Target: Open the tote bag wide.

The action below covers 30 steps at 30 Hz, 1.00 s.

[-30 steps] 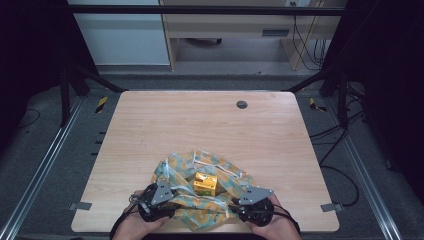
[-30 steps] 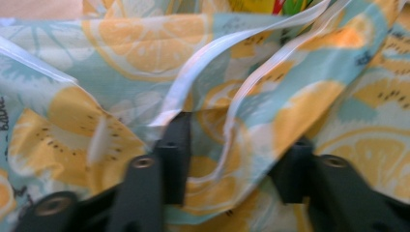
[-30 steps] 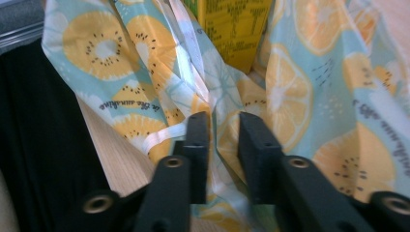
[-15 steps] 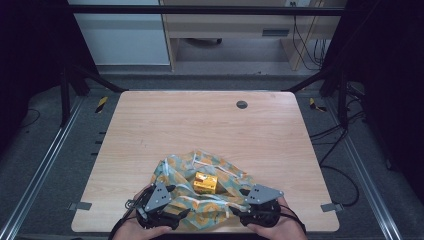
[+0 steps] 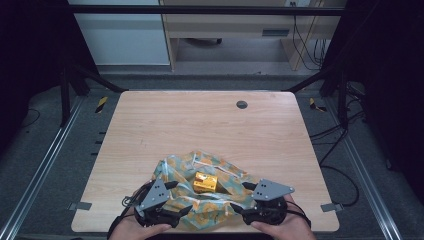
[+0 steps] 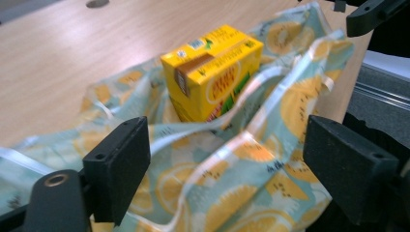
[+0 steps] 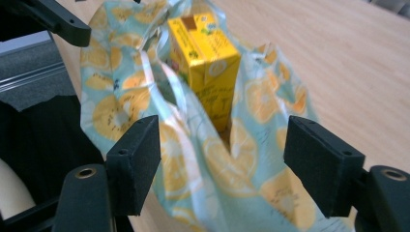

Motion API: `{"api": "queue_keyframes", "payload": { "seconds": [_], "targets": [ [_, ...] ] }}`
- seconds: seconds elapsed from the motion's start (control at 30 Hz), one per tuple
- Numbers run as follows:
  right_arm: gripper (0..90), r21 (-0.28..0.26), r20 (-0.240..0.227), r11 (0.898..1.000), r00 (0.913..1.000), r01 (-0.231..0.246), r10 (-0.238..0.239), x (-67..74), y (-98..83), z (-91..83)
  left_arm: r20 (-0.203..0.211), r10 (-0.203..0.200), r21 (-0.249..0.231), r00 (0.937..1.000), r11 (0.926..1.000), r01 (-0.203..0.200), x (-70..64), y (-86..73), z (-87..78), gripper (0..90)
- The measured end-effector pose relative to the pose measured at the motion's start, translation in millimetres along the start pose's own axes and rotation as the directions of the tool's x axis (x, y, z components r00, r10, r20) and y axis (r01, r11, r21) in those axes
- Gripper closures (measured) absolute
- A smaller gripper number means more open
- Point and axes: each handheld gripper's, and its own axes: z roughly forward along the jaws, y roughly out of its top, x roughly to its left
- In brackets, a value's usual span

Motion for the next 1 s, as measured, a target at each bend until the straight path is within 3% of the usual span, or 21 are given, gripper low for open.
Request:
{"api": "queue_keyframes", "payload": {
  "seconds": [0.2, 0.37, 0.53, 0.63, 0.73, 1.0],
  "targets": [
    [37.9, 0.011, 0.020, 1.000, 0.9996, 0.019, -0.020, -13.8, 24.7, 2.4, -0.026, 0.057, 0.009, 0.9980, 0.9983, -0.057, 11.4, 15.9, 2.4, 22.6],
    [41.8, 0.051, 0.028, 0.999, 0.9994, 0.019, -0.021, -30.1, 37.9, 20.8, -0.003, 0.082, 0.039, 0.9967, 0.9959, -0.081, 19.5, 14.5, 19.6, 20.8],
    [36.6, 0.122, -0.012, 0.992, 0.9999, 0.011, -0.009, -36.8, 31.8, 55.5, 0.022, 0.086, 0.078, 0.9961, 0.9931, -0.087, 21.1, 2.5, 39.9, 17.7],
    [31.7, 0.164, -0.031, 0.986, 0.9995, 0.009, -0.004, -36.8, 23.4, 72.2, 0.050, 0.119, 0.115, 0.9916, 0.9855, -0.124, 19.4, -1.6, 48.9, 15.6],
    [31.8, 0.193, -0.042, 0.981, 0.9991, 0.003, 0.006, -36.7, 15.3, 81.9, 0.043, 0.128, 0.120, 0.9909, 0.9839, -0.132, 19.0, -4.6, 54.6, 15.3],
    [78.0, 0.215, -0.068, 0.977, 0.9976, 0.001, 0.014, -40.6, 6.2, 90.0, 0.065, 0.115, 0.181, 0.9913, 0.9755, -0.125, 18.8, -15.0, 67.2, 27.0]
  ]
}}
